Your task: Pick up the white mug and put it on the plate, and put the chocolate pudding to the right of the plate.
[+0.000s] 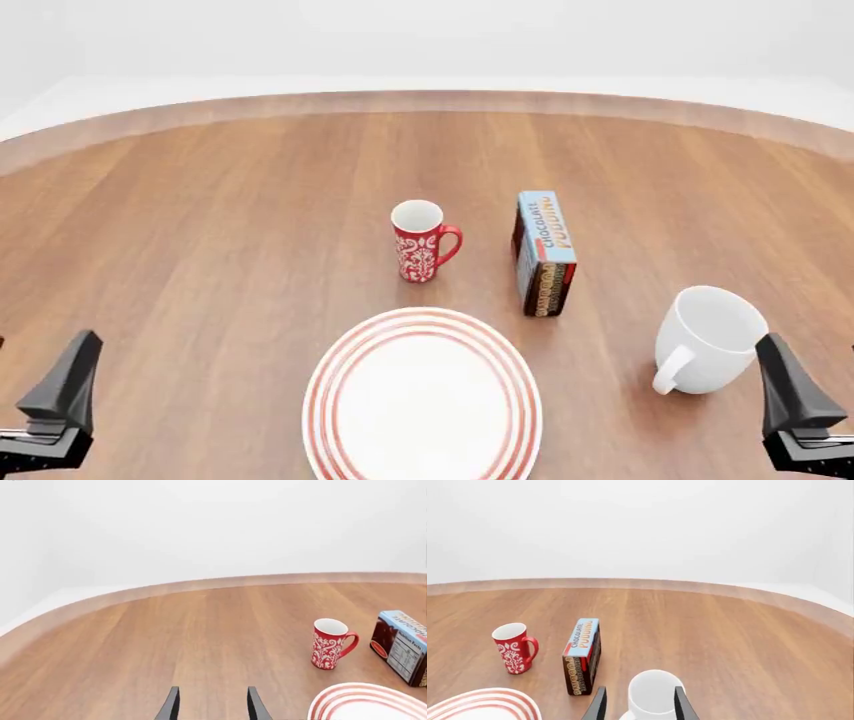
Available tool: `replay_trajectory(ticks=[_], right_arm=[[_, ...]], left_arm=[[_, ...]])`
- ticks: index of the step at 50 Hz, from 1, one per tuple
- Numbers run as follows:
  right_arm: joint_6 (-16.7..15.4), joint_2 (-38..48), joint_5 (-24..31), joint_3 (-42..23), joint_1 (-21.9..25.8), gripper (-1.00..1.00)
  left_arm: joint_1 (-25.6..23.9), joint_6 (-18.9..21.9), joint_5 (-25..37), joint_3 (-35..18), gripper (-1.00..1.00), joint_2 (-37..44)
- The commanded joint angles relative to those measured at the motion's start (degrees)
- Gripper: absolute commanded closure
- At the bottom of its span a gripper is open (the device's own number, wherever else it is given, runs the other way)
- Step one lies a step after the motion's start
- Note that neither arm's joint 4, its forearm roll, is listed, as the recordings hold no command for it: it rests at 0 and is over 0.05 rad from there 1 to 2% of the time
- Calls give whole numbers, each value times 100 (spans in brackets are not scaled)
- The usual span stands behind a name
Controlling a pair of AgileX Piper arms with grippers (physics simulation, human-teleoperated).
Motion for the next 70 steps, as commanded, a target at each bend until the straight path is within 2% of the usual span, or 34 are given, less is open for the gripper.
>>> replay_trajectory(ticks=[1, 35, 40, 52, 70], right_arm=[[0, 1, 1, -3, -10, -100], [5, -6, 13, -6, -24, -100], [3, -7, 12, -6, -24, -100], [0, -7, 12, -6, -29, -100], [10, -10, 10, -5, -33, -100]], left_arm=[[-81, 122, -42, -129, -100, 215], [-931, 499, -629, -953, -100, 1569], [-1053, 432, -666, -1015, -100, 1658], [-1456, 612, -834, -1297, -100, 2128], [-2063, 612, -1134, -1613, -100, 2781]])
